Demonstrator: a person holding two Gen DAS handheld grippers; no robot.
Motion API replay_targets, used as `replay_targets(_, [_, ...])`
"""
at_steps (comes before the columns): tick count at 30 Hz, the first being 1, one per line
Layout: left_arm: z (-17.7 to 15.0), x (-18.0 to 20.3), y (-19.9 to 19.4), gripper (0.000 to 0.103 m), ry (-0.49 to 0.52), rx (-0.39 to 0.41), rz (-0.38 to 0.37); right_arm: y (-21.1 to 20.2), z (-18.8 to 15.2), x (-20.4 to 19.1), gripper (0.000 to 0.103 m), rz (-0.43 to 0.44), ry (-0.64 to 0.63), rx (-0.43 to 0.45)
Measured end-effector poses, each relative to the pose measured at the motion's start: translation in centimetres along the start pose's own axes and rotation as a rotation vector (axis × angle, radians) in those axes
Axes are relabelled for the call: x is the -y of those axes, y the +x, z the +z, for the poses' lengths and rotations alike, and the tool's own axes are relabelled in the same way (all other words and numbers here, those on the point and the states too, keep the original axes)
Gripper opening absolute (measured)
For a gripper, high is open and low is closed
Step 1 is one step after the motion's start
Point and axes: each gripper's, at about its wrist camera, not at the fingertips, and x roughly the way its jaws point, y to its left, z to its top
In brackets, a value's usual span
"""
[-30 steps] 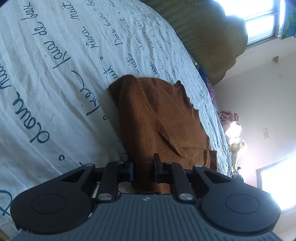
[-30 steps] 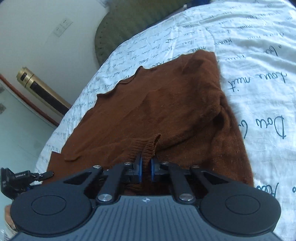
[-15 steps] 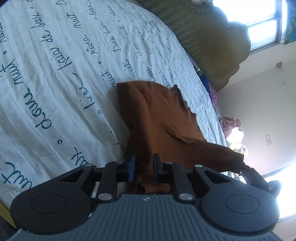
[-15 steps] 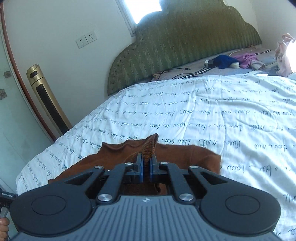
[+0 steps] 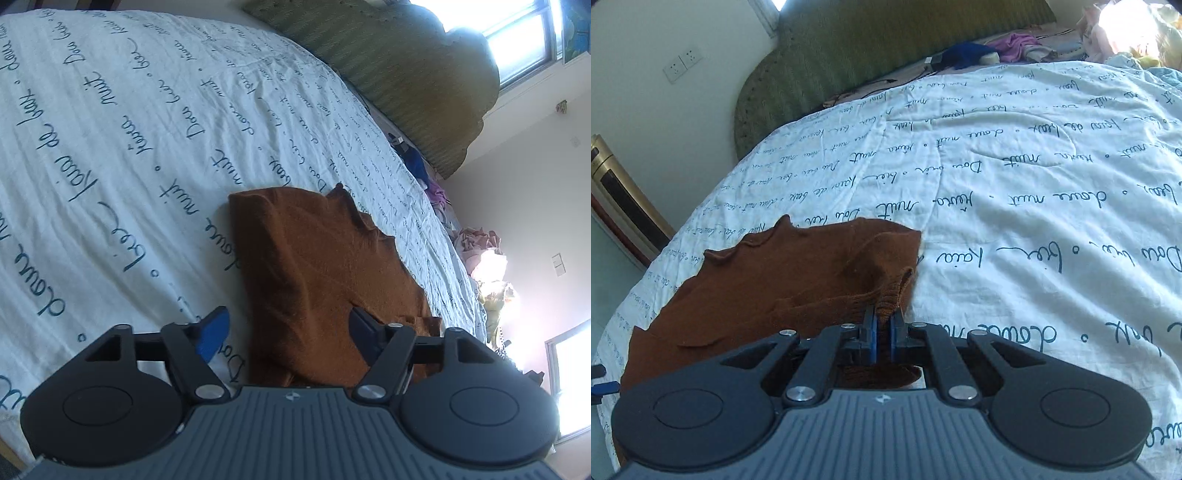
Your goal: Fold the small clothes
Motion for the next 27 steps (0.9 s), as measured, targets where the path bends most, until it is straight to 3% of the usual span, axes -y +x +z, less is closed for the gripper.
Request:
replay_targets(1, [0.1, 0.5, 0.6, 0.068, 0.03, -0.004, 0.02, 0.1, 0.1, -0.2, 0.006, 0.021, 0.004, -0.003])
replay_targets(3, [-0.1, 1.4, 2.0, 0.033, 0.115, -0.018, 0.084, 0.4, 0.3, -0.9, 0.007, 0.035, -0.008, -0.014])
replay_targets(4, [-0.3, 1.9, 2.7, 0.009, 0.171, -0.034, 0.113, 0.4, 0.4, -1.2, 0.008, 0.036, -0.007, -0.012])
replay_targets(6, [-1.4, 2.5, 3.8, 0.009, 0.303, -0.036, 0.211, 0.5, 0.6, -1.7, 0.008, 0.06, -0.005, -0.021])
replay_targets(11, [-2.8, 1.4, 3.3, 0.011, 0.434, 0.001, 0.333, -0.8, 0.7, -3.6, 0.008, 0.125, -0.037, 0.02])
replay_targets(12, [-2.8, 1.1, 3.1, 0.011, 0.454, 0.008, 0.364, -0.7, 0.8, -3.7, 0.008, 0.088, -0.06, 0.022])
replay_targets(14, [-2.8, 0.3, 2.8, 0.011, 0.461, 0.011, 0.397, 0.4, 0.9, -3.5, 0.01, -0.07, -0.112, 0.021])
replay_targets(16, [-2.7, -0.3, 2.0, 0.011, 0.432, 0.016, 0.392, 2.6, 1.1, -2.0, 0.01, -0.118, -0.12, -0.031])
replay_targets(17, [-2.4, -0.4, 1.3, 0.011, 0.4, 0.018, 0.388, 3.3, 1.2, -1.5, 0.018, -0.129, -0.099, -0.072])
replay_targets(18, [-2.3, -0.2, 0.3, 0.011, 0.389, 0.034, 0.378, 3.0, 1.2, -1.4, 0.031, -0.15, -0.096, -0.056])
replay_targets(20, [-2.3, 0.6, -2.3, 0.013, 0.36, 0.095, 0.316, 0.8, 0.8, -2.3, 0.038, -0.129, -0.146, 0.039])
replay_targets(21, [-2.3, 1.2, -3.3, 0.015, 0.336, 0.11, 0.254, -0.4, 0.5, -3.0, 0.038, -0.096, -0.166, 0.077])
replay_targets(23, [-2.4, 3.0, -3.9, 0.035, 0.316, 0.118, 0.146, -1.8, -0.3, -4.2, 0.038, 0.002, -0.169, 0.115])
replay_targets(24, [-2.7, 4.1, -3.5, 0.039, 0.315, 0.122, 0.079, -1.7, -0.7, -5.2, 0.038, 0.05, -0.194, 0.101])
replay_targets(26, [-3.2, 5.8, -1.1, 0.054, 0.309, 0.067, -0.005, -0.9, -2.0, -7.3, 0.037, 0.04, -0.277, 0.079])
replay_targets(27, [-3.5, 6.2, 0.4, 0.054, 0.309, 0.042, -0.003, -0.2, -2.7, -8.1, 0.037, 0.037, -0.315, 0.052])
